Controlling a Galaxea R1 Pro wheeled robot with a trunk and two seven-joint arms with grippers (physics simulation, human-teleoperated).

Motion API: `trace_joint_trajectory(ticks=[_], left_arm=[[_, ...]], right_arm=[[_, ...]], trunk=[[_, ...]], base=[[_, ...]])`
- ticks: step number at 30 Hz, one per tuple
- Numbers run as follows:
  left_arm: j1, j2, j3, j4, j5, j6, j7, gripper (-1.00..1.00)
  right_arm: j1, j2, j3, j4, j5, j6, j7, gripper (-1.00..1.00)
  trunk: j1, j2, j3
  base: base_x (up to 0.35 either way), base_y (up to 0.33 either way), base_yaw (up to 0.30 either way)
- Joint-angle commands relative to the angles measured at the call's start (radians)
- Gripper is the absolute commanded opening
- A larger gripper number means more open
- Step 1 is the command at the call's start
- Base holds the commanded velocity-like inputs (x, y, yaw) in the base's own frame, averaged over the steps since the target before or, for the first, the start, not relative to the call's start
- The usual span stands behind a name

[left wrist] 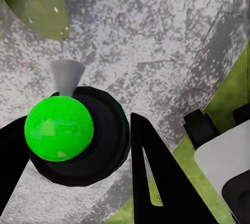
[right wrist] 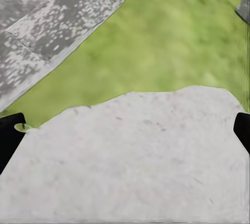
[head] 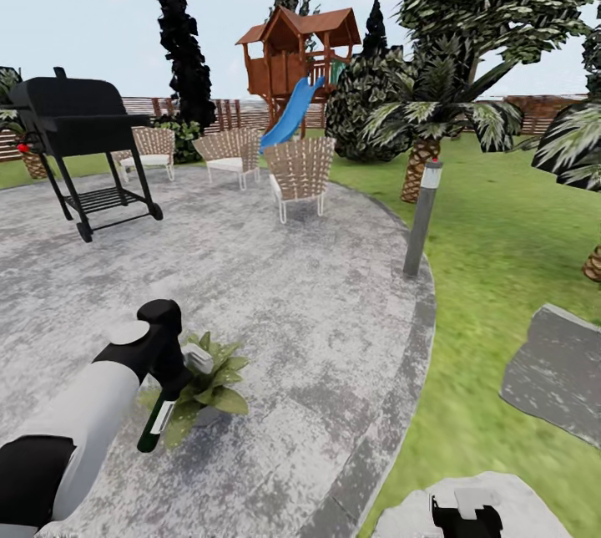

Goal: Pick up the pesticide atomizer in the garden and spray insectifuge to fully cover both potted plants in the garden.

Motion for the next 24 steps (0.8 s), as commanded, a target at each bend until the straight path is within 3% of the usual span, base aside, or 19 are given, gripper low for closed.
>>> trace_joint_trajectory(ticks=[1,9,16,24], left_arm=[[-0.001,0.001,-0.005,-0.001,-0.007,0.011,-0.010,-1.00],[0.028,0.013,0.000,0.001,-0.009,0.011,-0.010,-1.00],[0.067,0.011,-0.001,0.001,-0.010,0.011,-0.010,-1.00],[0.126,0.010,0.008,0.000,-0.006,0.011,-0.010,-1.00]], right_arm=[[-0.001,0.000,-0.006,0.002,0.011,-0.003,-0.004,1.00],[-0.001,0.000,-0.006,0.002,0.011,-0.004,-0.004,1.00],[-0.001,0.001,-0.006,0.003,0.012,-0.003,-0.004,1.00],[-0.001,0.000,-0.006,0.003,0.012,-0.003,-0.004,1.00]], trunk=[[0.000,0.000,-0.001],[0.000,0.000,-0.001],[0.000,0.000,-0.001],[0.000,0.000,-0.001]], base=[[-0.134,-0.275,0.031],[-0.034,-0.273,0.221],[0.214,-0.207,0.268],[0.179,-0.139,0.036]])
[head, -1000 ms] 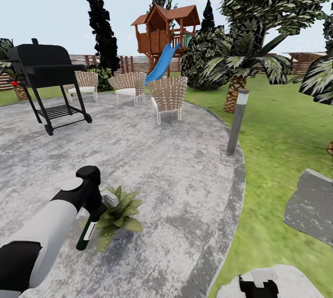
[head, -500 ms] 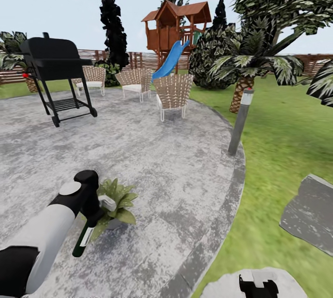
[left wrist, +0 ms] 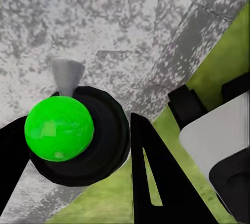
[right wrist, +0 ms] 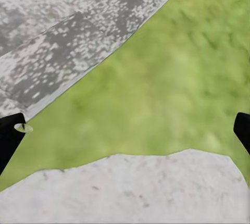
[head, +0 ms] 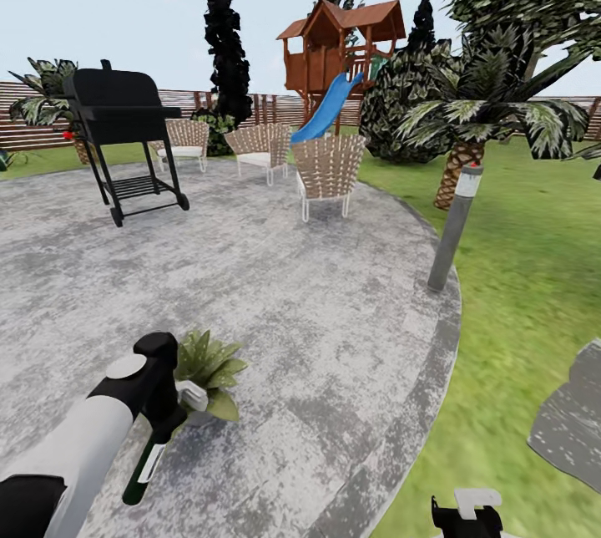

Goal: Pick up the pesticide atomizer in the garden and spray insectifuge to fully cover both potted plants in the garden.

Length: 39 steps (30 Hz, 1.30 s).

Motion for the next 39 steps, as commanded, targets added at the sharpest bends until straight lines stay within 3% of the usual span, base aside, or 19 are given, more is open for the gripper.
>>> trace_joint_trajectory(ticks=[1,5,8,11,16,27,39], left_arm=[[0.012,0.001,-0.004,-0.001,-0.004,0.013,-0.010,-1.00],[0.073,0.001,0.010,-0.010,0.001,0.026,-0.006,-1.00],[0.091,0.000,0.085,-0.004,0.011,0.027,0.060,-1.00],[0.093,-0.001,0.122,-0.005,0.014,0.025,0.073,-1.00],[0.094,-0.006,0.129,-0.003,0.015,0.025,0.076,-1.00],[0.095,-0.005,0.129,-0.001,0.015,0.025,0.076,-1.00],[0.095,0.000,0.131,-0.002,0.014,0.025,0.076,-1.00]], right_arm=[[-0.001,0.000,-0.006,0.002,0.011,-0.003,-0.005,1.00],[-0.001,0.000,-0.007,0.001,0.011,-0.003,-0.005,1.00],[-0.001,0.000,-0.007,0.000,0.010,-0.003,-0.005,1.00],[-0.001,0.000,-0.006,0.000,0.010,-0.004,-0.005,1.00],[-0.001,0.000,-0.007,0.000,0.009,-0.004,-0.005,1.00],[-0.001,0.000,-0.006,0.002,0.009,-0.003,-0.005,1.00],[-0.001,0.001,-0.006,0.002,0.009,-0.004,-0.005,1.00]], trunk=[[0.000,0.000,-0.001],[0.000,0.000,-0.001],[0.000,0.000,-0.001],[0.000,0.000,-0.001],[0.000,0.000,-0.001],[0.000,0.000,-0.001],[0.000,0.000,-0.008]], base=[[0.020,-0.012,0.001],[0.004,-0.002,0.000],[0.000,0.000,0.007],[0.000,0.000,0.172],[0.167,-0.061,0.242],[0.245,-0.181,0.016],[0.024,-0.265,0.185]])
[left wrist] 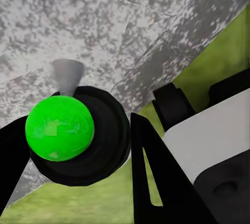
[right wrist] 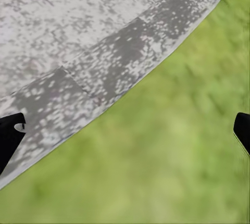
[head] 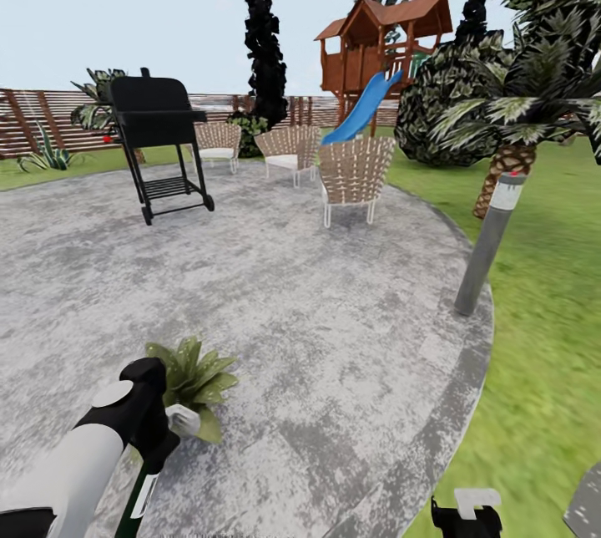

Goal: Pick up the pesticide atomizer in the garden and spray insectifuge to fully cover both potted plants in the garden.

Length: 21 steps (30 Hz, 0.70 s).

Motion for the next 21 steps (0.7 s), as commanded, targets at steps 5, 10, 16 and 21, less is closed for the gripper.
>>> trace_joint_trajectory(ticks=[5,10,16,21], left_arm=[[-0.001,0.000,0.003,-0.001,-0.010,0.011,0.006,-1.00],[0.023,0.001,0.009,-0.005,0.006,0.010,0.052,-1.00],[0.034,-0.032,0.015,-0.012,0.013,0.008,0.147,-1.00],[0.034,-0.041,0.017,-0.014,0.024,0.007,0.170,-1.00]], right_arm=[[-0.001,0.000,-0.006,0.002,0.010,-0.002,-0.004,1.00],[-0.001,0.000,-0.006,0.002,0.011,-0.002,-0.004,1.00],[-0.001,0.000,-0.006,0.002,0.011,-0.002,-0.003,1.00],[-0.001,0.000,-0.006,0.002,0.011,-0.002,-0.003,1.00]], trunk=[[0.000,0.000,-0.004],[0.000,0.000,-0.005],[0.000,0.000,-0.005],[0.000,0.000,-0.005]], base=[[0.110,-0.239,0.233],[0.064,-0.050,0.058],[0.002,-0.002,0.002],[0.000,0.000,0.000]])
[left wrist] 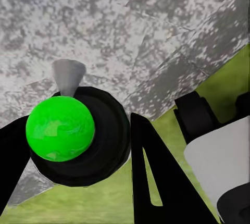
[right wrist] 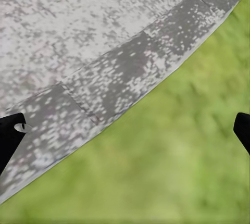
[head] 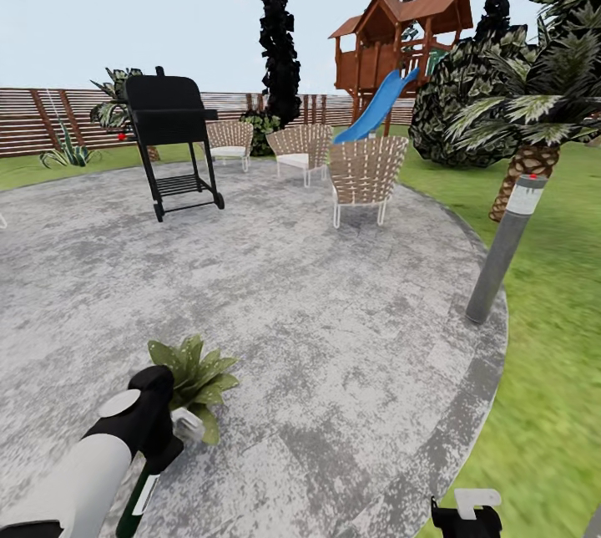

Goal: Pick up the pesticide atomizer in the garden and spray insectifuge to fully cover both potted plants in the garden.

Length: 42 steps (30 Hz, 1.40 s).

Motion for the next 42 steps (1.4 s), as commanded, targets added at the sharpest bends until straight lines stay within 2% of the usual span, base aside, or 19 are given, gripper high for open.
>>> trace_joint_trajectory(ticks=[1,3,5,6,7,10,17,24,42], left_arm=[[0.000,-0.005,0.003,-0.001,0.009,0.007,-0.008,-1.00],[0.001,-0.009,0.004,0.000,0.065,0.002,0.011,-1.00],[0.001,-0.009,0.004,0.003,0.108,0.000,0.076,-1.00],[0.001,-0.010,0.004,0.008,0.140,-0.002,0.115,-1.00],[0.001,-0.010,0.004,0.011,0.164,-0.005,0.131,-1.00],[0.002,-0.006,0.003,0.014,0.193,-0.021,0.145,-1.00],[0.034,-0.001,0.001,0.000,0.197,-0.026,0.148,-1.00],[0.035,-0.006,0.003,-0.003,0.198,-0.026,0.148,-1.00],[0.035,-0.010,0.006,-0.005,0.198,-0.024,0.153,-1.00]], right_arm=[[-0.001,0.000,-0.006,0.002,0.011,-0.003,-0.004,1.00],[-0.001,0.000,-0.006,0.002,0.011,-0.003,-0.005,1.00],[-0.001,0.000,-0.006,0.002,0.011,-0.003,-0.005,1.00],[-0.001,0.000,-0.006,0.002,0.011,-0.003,-0.004,1.00],[-0.001,0.000,-0.006,0.002,0.011,-0.003,-0.004,1.00],[-0.001,0.000,-0.006,0.002,0.011,-0.004,-0.005,1.00],[-0.001,0.000,-0.006,0.002,0.011,-0.005,-0.006,1.00],[-0.001,0.000,-0.006,0.002,0.011,-0.005,-0.006,1.00],[-0.001,-0.001,-0.006,0.000,0.011,-0.005,-0.007,1.00]], trunk=[[0.000,0.000,-0.001],[0.000,0.000,-0.001],[0.000,0.000,-0.001],[0.000,0.000,-0.001],[0.000,0.000,-0.001],[0.000,0.000,-0.001],[0.000,0.000,-0.001],[0.000,0.000,-0.001],[0.000,0.000,-0.011]], base=[[0.000,0.000,0.000],[0.000,0.000,0.000],[0.000,0.000,0.000],[0.000,0.000,0.000],[0.000,0.000,0.000],[0.000,0.000,0.000],[0.000,0.000,0.198],[0.000,0.000,0.247],[0.000,-0.006,0.096]])
